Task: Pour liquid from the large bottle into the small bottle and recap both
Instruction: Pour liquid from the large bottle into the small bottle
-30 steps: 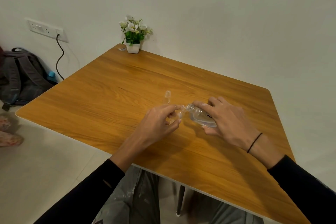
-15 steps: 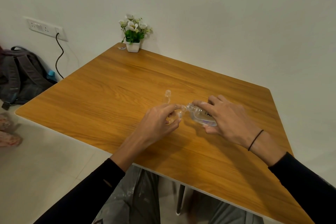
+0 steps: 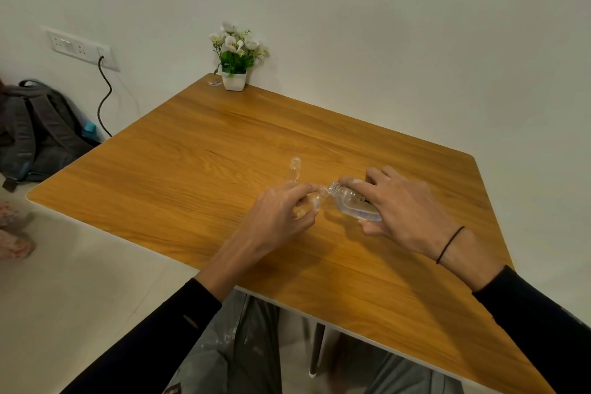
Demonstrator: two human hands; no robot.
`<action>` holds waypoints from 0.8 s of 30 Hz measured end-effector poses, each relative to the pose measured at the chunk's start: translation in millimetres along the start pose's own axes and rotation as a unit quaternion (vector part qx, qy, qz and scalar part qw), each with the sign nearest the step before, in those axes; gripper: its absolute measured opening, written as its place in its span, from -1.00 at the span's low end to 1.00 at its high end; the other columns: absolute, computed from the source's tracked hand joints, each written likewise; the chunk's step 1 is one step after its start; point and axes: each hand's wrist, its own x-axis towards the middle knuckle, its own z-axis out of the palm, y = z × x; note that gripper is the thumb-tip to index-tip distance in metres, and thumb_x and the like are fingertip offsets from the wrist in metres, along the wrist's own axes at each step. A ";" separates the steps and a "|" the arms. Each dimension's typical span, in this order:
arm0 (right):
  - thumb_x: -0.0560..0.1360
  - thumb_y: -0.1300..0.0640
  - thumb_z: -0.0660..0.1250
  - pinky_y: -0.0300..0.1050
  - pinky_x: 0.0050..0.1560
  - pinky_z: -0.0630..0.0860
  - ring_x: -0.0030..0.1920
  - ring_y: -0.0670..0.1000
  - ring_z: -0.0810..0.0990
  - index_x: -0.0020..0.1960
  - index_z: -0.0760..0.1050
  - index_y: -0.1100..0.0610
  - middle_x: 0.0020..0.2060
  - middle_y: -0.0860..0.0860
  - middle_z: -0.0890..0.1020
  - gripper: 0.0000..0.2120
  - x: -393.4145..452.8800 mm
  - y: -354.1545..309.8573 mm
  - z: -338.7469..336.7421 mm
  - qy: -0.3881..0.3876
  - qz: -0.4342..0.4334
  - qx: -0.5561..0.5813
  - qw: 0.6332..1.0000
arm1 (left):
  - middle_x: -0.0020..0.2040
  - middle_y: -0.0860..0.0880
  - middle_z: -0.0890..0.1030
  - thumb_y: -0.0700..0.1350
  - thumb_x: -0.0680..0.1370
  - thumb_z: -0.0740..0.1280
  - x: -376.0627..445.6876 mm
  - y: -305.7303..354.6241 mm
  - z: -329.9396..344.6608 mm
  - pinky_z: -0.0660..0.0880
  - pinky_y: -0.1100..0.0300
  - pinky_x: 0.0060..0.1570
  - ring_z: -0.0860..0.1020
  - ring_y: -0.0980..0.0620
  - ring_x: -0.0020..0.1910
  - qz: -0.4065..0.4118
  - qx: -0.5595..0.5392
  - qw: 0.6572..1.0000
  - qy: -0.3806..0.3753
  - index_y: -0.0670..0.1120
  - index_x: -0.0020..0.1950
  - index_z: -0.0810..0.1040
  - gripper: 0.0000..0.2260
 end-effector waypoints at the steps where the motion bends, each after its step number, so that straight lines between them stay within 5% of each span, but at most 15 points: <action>1: 0.43 -0.26 0.47 -0.11 -0.34 0.52 -0.04 -0.06 0.38 0.55 0.16 -0.24 0.06 -0.08 0.48 -0.20 -0.1 0.2 -0.5 0.001 -0.001 -0.001 1.000 | 0.00 0.05 0.69 0.03 0.60 0.43 0.0 0.0 0.1 0.72 0.06 -0.17 0.66 0.08 -0.11 -0.002 0.002 1.000 0.000 0.05 0.42 0.58 -0.62; 12: 0.43 -0.28 0.49 -0.12 -0.31 0.52 -0.03 -0.06 0.37 0.54 0.10 -0.26 0.08 -0.07 0.49 -0.17 1.0 -1.2 -6.8 -0.015 -0.001 -0.004 1.000 | 0.00 0.07 0.69 -0.02 0.60 0.48 0.0 3.6 -1.5 0.71 0.17 -0.17 0.64 0.12 -0.11 0.000 0.000 1.000 0.006 0.04 0.42 0.60 -0.62; 24: 0.48 -0.27 0.44 -0.21 -0.35 0.28 -0.04 -0.09 0.30 0.58 0.14 -0.24 0.07 -0.10 0.46 -0.23 1.0 -2.2 -14.3 -0.024 -0.005 -0.020 0.999 | -0.02 0.06 0.70 -0.04 0.59 0.50 0.3 5.4 -2.3 0.71 0.13 -0.19 0.64 0.13 -0.13 0.001 0.006 1.000 0.017 0.01 0.40 0.63 -0.63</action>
